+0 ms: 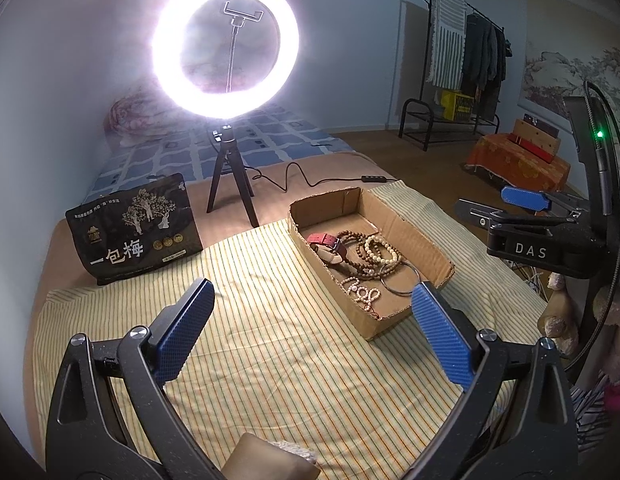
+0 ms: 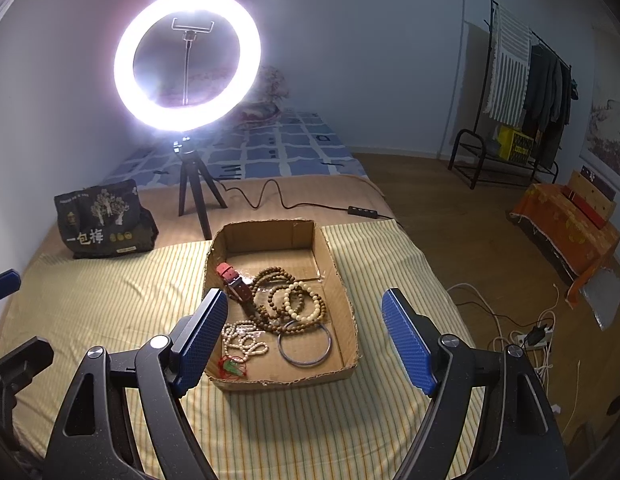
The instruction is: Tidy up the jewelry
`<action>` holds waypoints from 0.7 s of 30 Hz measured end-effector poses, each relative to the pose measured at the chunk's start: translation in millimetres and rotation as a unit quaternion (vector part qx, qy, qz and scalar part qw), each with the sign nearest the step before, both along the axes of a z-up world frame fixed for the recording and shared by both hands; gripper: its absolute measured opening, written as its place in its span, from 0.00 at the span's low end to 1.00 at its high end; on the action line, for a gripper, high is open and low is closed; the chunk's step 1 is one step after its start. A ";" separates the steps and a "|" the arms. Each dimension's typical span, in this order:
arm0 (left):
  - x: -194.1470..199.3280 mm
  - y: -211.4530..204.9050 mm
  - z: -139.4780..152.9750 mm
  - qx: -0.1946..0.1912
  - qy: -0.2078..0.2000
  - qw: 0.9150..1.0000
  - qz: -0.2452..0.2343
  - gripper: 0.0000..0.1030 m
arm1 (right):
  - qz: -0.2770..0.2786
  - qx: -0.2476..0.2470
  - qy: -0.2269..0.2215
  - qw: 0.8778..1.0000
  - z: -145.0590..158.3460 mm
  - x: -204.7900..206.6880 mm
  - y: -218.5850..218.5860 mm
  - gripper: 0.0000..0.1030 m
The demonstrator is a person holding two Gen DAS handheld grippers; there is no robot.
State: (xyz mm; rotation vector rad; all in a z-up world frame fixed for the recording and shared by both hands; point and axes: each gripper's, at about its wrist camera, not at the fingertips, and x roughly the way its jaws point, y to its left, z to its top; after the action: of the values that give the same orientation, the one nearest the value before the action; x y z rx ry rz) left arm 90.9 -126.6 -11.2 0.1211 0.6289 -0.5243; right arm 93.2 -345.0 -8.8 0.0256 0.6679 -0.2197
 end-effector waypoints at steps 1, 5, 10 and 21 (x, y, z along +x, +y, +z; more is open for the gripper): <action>0.0 0.0 0.0 0.000 0.000 1.000 0.000 0.98 | 0.000 0.000 0.000 1.000 0.0 0.1 0.2 0.77; 0.1 -0.2 0.2 0.000 0.000 1.000 0.000 0.98 | 0.000 0.000 0.000 1.000 -0.2 0.3 0.6 0.77; 0.1 0.1 0.5 0.000 0.000 1.000 0.000 0.98 | 0.000 0.000 0.000 1.000 -0.2 0.1 0.0 0.77; -0.8 -0.3 0.7 0.003 -0.001 1.000 0.000 0.98 | 0.002 -0.001 0.001 1.000 -0.6 -0.5 -0.1 0.77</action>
State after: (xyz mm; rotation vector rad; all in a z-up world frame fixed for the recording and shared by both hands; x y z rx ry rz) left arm 90.1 -126.9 -10.5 0.1272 0.6294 -0.5215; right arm 92.7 -345.2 -9.4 0.0219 0.6704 -0.2174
